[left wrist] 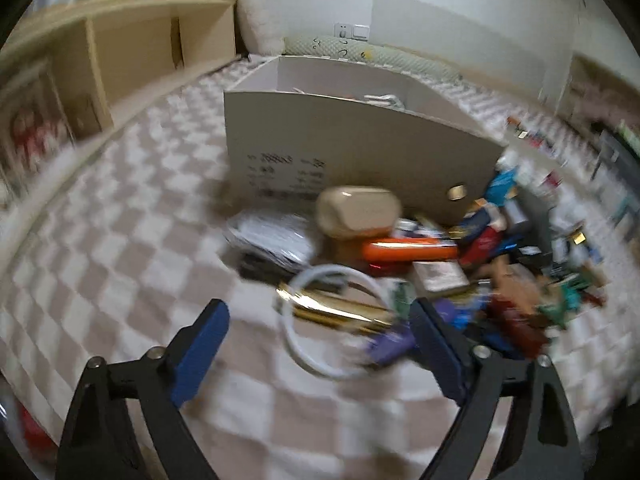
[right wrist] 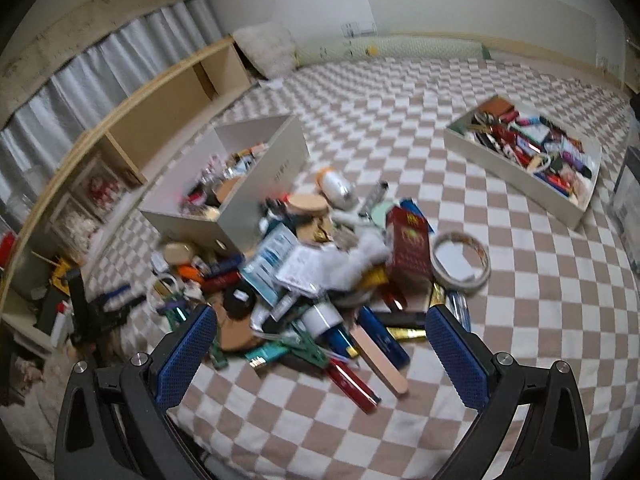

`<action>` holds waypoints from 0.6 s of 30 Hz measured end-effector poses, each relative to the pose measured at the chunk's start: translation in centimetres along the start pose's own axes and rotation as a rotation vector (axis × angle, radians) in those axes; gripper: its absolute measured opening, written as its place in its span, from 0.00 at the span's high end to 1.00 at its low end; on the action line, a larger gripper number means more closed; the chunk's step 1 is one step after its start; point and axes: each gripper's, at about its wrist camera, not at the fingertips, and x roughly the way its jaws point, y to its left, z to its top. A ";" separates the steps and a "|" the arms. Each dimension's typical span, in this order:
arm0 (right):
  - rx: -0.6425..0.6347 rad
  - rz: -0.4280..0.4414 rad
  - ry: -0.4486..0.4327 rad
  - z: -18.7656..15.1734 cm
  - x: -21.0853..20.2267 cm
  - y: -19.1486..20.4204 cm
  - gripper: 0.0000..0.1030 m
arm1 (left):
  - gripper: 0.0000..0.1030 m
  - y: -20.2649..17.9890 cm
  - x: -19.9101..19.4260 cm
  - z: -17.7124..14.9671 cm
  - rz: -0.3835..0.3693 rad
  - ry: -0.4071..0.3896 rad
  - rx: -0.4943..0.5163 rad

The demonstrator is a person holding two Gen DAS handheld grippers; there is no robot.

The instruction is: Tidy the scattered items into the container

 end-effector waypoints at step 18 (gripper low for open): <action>-0.005 -0.143 0.191 -2.1 5.4 -2.6 0.00 | 0.13 0.2 7.2 4.0 0.090 0.124 0.243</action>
